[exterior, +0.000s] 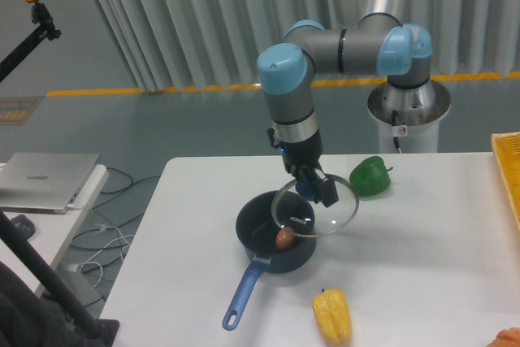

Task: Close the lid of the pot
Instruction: 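Carry the glass lid over to the dark blue saucepan, then lower the glass lid onto the saucepan rim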

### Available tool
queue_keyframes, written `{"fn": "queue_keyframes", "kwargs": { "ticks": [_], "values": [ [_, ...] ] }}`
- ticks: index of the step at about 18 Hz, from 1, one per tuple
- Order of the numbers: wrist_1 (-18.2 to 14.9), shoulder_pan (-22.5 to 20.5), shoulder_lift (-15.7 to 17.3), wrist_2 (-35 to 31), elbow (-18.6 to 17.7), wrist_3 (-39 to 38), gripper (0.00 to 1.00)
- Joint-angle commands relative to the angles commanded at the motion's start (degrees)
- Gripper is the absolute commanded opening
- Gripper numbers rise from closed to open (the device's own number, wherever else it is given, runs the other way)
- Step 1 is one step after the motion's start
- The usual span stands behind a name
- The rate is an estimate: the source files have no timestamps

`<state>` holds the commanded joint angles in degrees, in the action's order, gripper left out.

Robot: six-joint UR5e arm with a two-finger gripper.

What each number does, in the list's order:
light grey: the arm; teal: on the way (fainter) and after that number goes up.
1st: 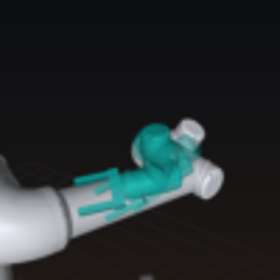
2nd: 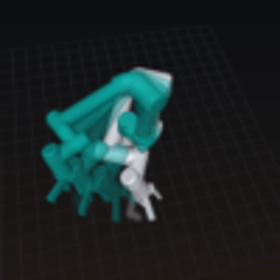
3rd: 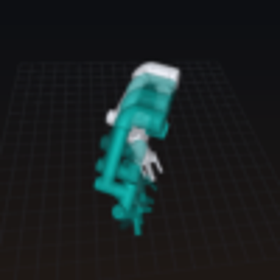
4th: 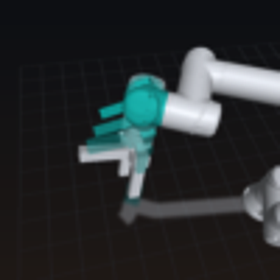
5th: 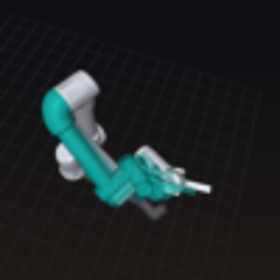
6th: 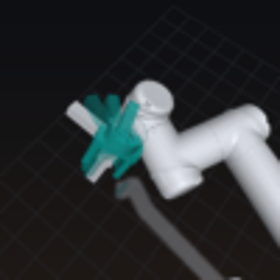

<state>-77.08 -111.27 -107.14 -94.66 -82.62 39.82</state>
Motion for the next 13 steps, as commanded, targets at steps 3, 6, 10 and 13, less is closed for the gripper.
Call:
{"fn": "queue_keyframes", "kwargs": {
  "ticks": [3,6,10,13],
  "values": [
    [0.0,1.4,-0.4,-0.2,0.3,0.0,0.37],
    [-0.1,2.5,-1.2,-0.2,0.4,-0.1,0.37],
    [0.1,4.3,-2.7,-1.0,0.4,-3.2,0.37],
    [0.1,5.2,-2.8,-1.0,0.4,-3.3,0.37]
  ]
}}
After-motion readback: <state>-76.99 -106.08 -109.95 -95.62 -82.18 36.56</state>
